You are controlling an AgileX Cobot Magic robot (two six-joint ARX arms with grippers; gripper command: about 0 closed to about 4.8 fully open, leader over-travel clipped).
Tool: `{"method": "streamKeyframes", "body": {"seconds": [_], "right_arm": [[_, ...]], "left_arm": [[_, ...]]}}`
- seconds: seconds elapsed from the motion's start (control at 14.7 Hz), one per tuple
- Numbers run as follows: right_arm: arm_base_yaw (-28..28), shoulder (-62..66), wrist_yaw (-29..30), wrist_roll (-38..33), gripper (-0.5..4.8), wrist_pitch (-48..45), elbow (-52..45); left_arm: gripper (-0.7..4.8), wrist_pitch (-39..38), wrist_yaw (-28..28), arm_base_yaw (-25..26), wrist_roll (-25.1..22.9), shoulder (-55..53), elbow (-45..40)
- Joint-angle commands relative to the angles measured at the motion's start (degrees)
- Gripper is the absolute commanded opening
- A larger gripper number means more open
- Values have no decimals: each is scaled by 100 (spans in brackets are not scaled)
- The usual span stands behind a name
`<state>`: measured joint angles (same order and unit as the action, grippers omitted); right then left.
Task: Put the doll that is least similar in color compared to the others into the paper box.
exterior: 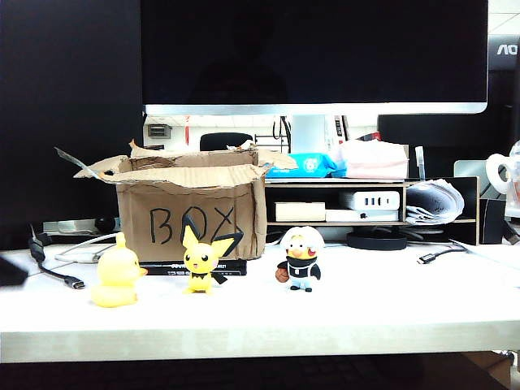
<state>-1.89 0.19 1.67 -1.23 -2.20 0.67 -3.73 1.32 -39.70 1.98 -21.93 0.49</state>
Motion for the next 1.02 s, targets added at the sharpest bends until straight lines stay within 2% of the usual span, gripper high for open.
{"method": "streamKeyframes", "body": {"seconds": [0.07,0.14,0.2,0.27,0.34,0.41,0.47,0.61,0.68,0.81,1.02], "right_arm": [[-4,-2,326,-1268,-5,-190,7],[-4,0,761,-2205,-5,-254,7],[-11,0,957,-2483,-5,-262,2],[-9,-2,1460,-2492,20,-295,9],[-13,2,1998,-2498,18,-553,63],[-13,13,2177,-2603,-8,-693,197],[-9,203,2020,-2721,-9,-466,920],[-7,960,2052,-2133,-9,-17,1902],[-15,2201,2573,-1467,-9,693,2951],[-197,3980,3051,-761,-9,2103,4286],[-1102,6100,2782,208,-9,3536,5549]], "left_arm": [[-5,83,-13,684,0,4,9],[-5,83,-22,835,20,9,9],[-5,83,-22,859,24,13,9],[-5,83,-15,859,20,17,9],[-5,83,-2,859,17,17,9],[-5,83,-7,859,20,17,9],[-5,81,-4,859,17,17,9],[-5,83,-7,859,20,17,9],[-5,83,-4,859,17,17,9],[-5,83,-4,859,17,17,9],[-5,83,-7,859,17,17,9]]}}
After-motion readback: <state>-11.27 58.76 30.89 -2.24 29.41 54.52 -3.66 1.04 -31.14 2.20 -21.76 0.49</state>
